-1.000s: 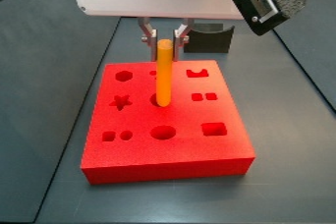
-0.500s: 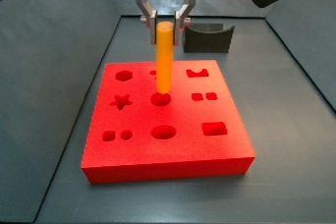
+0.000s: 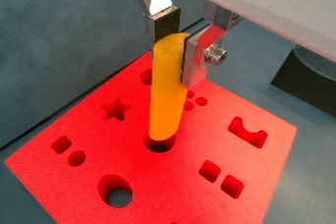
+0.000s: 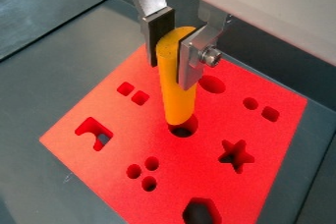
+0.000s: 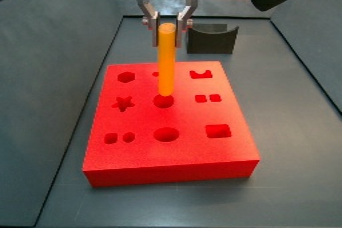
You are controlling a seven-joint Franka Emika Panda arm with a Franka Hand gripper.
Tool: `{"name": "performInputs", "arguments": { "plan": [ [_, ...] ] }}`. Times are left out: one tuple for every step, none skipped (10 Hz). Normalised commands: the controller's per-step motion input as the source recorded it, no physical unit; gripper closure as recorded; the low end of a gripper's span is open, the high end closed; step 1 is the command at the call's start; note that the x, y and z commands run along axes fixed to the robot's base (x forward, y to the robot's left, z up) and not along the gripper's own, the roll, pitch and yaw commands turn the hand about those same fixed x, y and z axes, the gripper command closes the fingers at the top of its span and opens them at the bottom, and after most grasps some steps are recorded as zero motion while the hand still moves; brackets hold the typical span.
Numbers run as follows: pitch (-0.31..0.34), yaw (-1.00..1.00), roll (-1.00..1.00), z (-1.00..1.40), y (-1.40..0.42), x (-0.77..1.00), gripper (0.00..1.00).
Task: Pick up the oval object. Move up. Move to above the board. Insert the oval object.
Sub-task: Insert the oval object.
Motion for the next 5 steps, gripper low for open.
{"name": "performInputs", "arguments": {
  "plan": [
    [0.009, 0.01, 0.36, -0.26, -0.09, 0.00, 1.00],
    [0.053, 0.00, 0.42, -0.29, -0.11, 0.00, 1.00],
    [0.000, 0.00, 0.08, 0.00, -0.07, 0.00, 1.00],
    [0.000, 0.00, 0.03, 0.00, -0.02, 0.00, 1.00],
    [0.000, 0.00, 0.02, 0.00, -0.03, 0.00, 1.00]
  ]
}}
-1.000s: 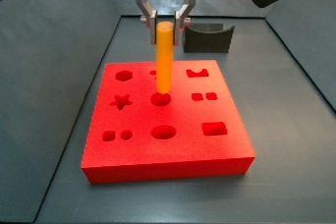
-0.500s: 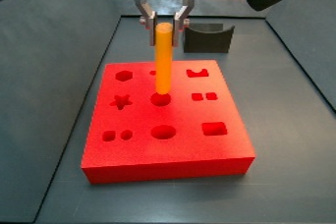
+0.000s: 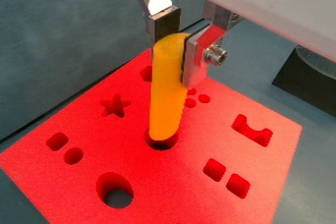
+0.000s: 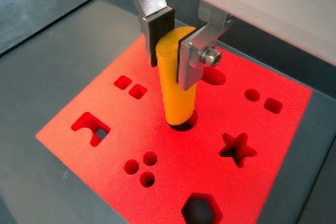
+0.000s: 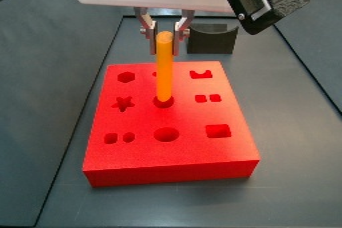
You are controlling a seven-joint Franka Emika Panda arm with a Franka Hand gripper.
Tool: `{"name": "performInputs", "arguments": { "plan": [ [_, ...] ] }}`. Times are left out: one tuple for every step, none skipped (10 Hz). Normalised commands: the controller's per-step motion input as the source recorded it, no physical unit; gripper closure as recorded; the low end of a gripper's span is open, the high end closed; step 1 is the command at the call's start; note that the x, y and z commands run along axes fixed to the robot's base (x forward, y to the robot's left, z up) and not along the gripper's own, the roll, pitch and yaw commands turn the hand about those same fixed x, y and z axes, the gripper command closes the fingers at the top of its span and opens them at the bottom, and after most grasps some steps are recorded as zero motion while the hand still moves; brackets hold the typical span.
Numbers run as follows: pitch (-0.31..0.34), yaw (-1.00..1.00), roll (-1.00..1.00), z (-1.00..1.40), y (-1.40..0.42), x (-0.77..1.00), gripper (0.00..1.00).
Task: Pick up the oval object. Move up. Move to above the board. Insert the oval object.
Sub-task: Insert the oval object.
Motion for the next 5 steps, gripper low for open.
{"name": "performInputs", "arguments": {
  "plan": [
    [0.000, 0.02, 0.12, -0.13, 0.00, 0.00, 1.00],
    [0.000, 0.12, 0.17, -0.19, 0.00, 0.05, 1.00],
    [0.004, 0.14, 0.15, -0.15, 0.00, 0.06, 1.00],
    [0.000, 0.05, 0.09, -0.07, -0.02, 0.03, 1.00],
    [0.000, 0.00, 0.07, 0.00, -0.05, 0.00, 1.00]
  ]
}}
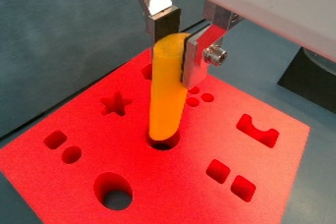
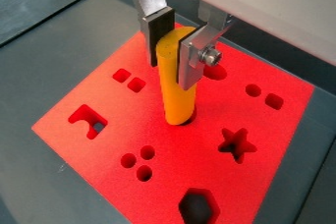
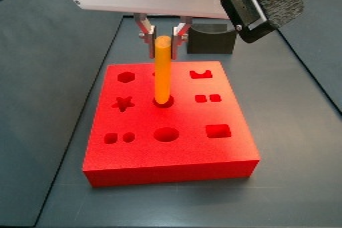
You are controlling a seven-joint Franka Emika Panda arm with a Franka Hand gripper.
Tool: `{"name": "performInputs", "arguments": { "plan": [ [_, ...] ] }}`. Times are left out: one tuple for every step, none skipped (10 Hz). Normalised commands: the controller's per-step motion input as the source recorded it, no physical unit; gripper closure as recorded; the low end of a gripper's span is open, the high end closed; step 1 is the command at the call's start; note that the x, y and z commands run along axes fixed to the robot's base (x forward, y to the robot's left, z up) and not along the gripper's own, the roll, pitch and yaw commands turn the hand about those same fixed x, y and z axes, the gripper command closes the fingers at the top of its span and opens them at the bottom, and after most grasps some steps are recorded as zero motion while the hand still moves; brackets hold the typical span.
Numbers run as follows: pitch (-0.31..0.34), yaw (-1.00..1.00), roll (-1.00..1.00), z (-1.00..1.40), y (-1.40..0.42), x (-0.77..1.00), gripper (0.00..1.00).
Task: Pick up the oval object. Move up. Move to above the board. Insert the oval object.
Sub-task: Insert the oval object.
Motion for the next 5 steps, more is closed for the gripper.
{"name": "performInputs", "arguments": {
  "plan": [
    [0.000, 0.00, 0.08, 0.00, -0.06, 0.00, 1.00],
    [0.000, 0.00, 0.08, -0.01, -0.05, 0.01, 1.00],
    [0.004, 0.00, 0.08, -0.01, -0.03, 0.03, 1.00],
    [0.011, 0.05, 0.09, -0.02, 0.00, 0.07, 1.00],
    [0.011, 0.05, 0.09, -0.03, -0.01, 0.07, 1.00]
  ]
}}
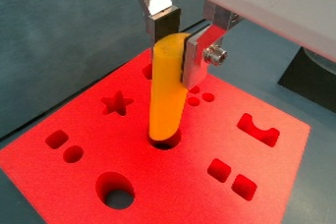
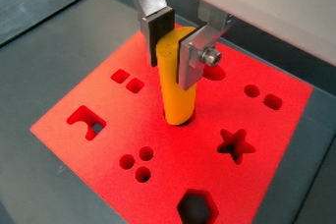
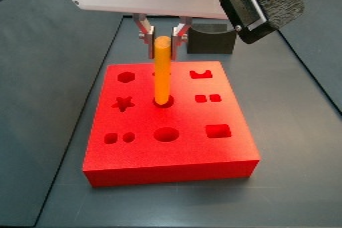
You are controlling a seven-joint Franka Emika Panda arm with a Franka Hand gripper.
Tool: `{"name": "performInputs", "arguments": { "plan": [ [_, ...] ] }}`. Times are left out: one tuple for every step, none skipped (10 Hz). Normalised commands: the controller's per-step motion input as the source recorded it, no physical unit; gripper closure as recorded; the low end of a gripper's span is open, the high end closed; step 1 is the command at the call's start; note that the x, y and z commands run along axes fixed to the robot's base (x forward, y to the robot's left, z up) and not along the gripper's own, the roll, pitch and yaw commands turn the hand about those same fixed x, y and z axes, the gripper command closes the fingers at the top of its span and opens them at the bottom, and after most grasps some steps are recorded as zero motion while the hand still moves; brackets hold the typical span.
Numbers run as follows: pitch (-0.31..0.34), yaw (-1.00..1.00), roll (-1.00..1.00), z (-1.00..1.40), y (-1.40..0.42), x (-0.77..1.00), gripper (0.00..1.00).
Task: Pick up the oval object. Move up. Move to above the board. Insert the oval object.
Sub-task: Insert the oval object.
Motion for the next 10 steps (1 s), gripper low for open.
{"name": "performInputs", "arguments": {
  "plan": [
    [0.014, 0.05, 0.09, -0.03, -0.01, 0.07, 1.00],
    [0.027, 0.14, 0.12, -0.06, 0.00, 0.13, 1.00],
    [0.030, 0.11, 0.11, -0.05, -0.05, 0.15, 1.00],
    [0.059, 0.06, 0.11, -0.07, -0.13, 0.32, 1.00],
    [0.051, 0.03, 0.09, -0.03, -0.11, 0.25, 1.00],
    [0.041, 0.03, 0.09, 0.00, -0.09, 0.17, 1.00],
    [0.033, 0.06, 0.09, -0.01, -0.02, 0.09, 1.00],
    [0.026, 0.06, 0.09, -0.01, 0.00, 0.06, 1.00],
    [0.017, 0.02, 0.07, 0.00, 0.00, 0.00, 1.00],
    [0.000, 0.00, 0.02, 0.00, 0.00, 0.00, 1.00]
  ]
}}
